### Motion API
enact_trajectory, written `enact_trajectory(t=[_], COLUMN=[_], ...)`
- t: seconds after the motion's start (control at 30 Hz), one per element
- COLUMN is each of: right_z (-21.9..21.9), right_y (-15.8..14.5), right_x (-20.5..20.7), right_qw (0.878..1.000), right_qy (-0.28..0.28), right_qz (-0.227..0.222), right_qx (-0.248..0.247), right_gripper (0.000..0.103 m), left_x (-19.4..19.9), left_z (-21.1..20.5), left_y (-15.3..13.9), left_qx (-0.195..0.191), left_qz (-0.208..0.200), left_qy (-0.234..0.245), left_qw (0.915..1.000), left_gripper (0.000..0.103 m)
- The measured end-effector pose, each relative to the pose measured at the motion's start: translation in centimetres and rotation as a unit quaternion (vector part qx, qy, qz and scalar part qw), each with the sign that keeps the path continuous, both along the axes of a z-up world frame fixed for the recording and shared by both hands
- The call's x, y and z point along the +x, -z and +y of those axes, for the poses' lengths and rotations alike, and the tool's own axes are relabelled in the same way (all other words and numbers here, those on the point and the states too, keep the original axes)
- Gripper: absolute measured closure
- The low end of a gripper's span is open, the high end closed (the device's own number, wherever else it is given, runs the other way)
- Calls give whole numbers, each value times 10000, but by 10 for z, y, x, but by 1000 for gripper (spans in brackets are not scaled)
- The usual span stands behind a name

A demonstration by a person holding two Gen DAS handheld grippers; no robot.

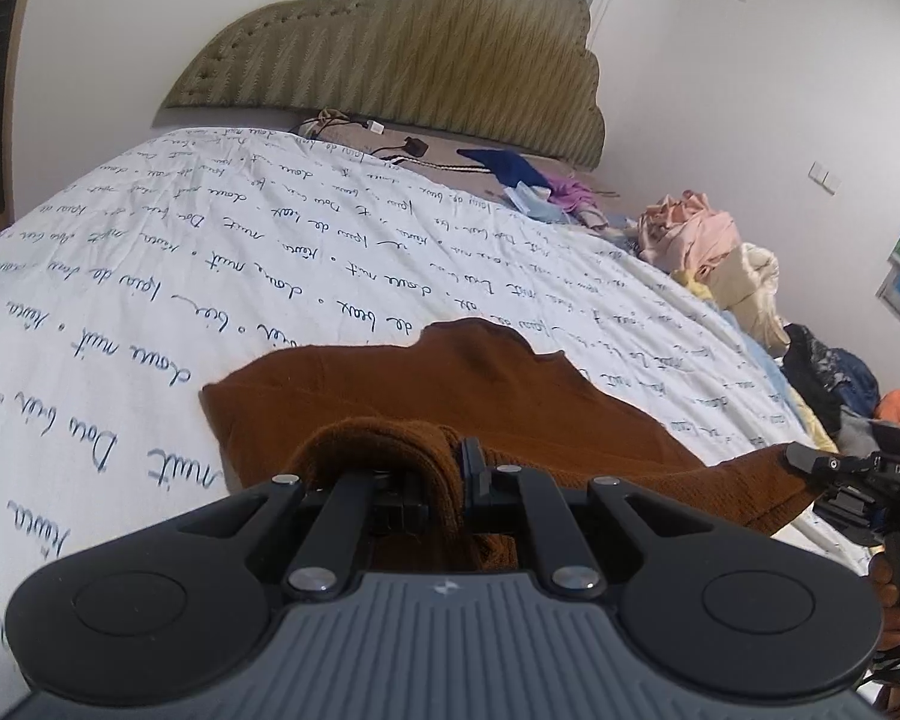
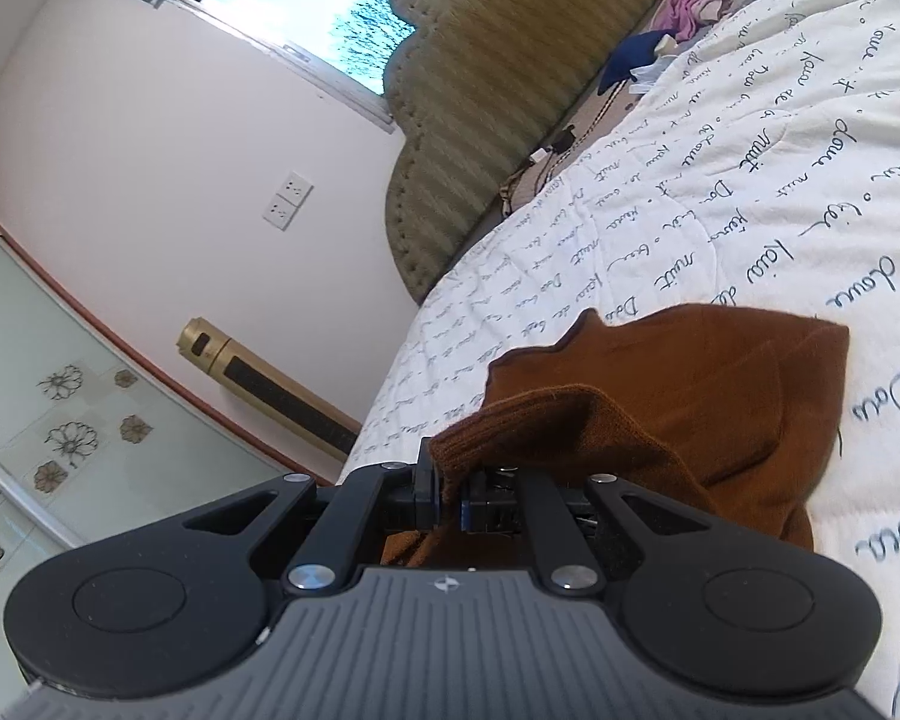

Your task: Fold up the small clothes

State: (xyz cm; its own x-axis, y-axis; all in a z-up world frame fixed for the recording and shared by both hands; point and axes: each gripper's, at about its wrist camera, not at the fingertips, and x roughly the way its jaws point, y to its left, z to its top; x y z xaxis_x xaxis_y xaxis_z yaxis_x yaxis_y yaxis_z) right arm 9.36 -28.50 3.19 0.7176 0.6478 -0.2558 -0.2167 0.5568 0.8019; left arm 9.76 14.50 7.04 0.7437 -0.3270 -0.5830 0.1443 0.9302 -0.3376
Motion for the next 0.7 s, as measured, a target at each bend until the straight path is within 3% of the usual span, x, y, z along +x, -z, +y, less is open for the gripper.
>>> enact_trajectory(t=[0.47,0.6,0.7], right_z=[-7,-9,-8], right_y=[34,43,51], right_x=[73,90,100], right_qw=[9980,9969,9959], right_qy=[427,505,538], right_qz=[471,597,721], right_qx=[51,31,3], right_gripper=[92,92,91], left_x=[98,119,134], left_z=[-28,-29,-21], left_y=[31,45,59], left_qx=[485,420,70], left_qz=[447,671,983], left_qy=[123,144,58], left_qw=[9977,9968,9951], left_gripper=[94,93,93])
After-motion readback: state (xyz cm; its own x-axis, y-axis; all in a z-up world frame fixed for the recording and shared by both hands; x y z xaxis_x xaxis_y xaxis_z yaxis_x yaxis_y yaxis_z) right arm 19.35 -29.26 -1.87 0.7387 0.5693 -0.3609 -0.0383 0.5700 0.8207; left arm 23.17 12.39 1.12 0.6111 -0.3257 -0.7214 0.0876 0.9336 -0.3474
